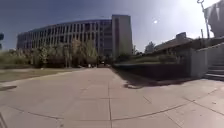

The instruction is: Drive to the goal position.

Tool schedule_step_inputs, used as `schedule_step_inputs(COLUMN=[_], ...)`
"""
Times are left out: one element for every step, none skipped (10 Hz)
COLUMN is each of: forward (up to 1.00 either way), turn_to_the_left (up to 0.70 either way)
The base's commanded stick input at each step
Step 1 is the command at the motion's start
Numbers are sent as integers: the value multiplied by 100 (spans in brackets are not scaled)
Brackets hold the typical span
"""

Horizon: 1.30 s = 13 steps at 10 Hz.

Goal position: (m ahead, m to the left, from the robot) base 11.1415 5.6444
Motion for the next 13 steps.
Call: schedule_step_inputs(forward=[100,100,100,100,100,100,100,100,100,100,100,100,100], turn_to_the_left=[-25,-27,-27,-27,-16,0,0,0,0,0,0,0,0])
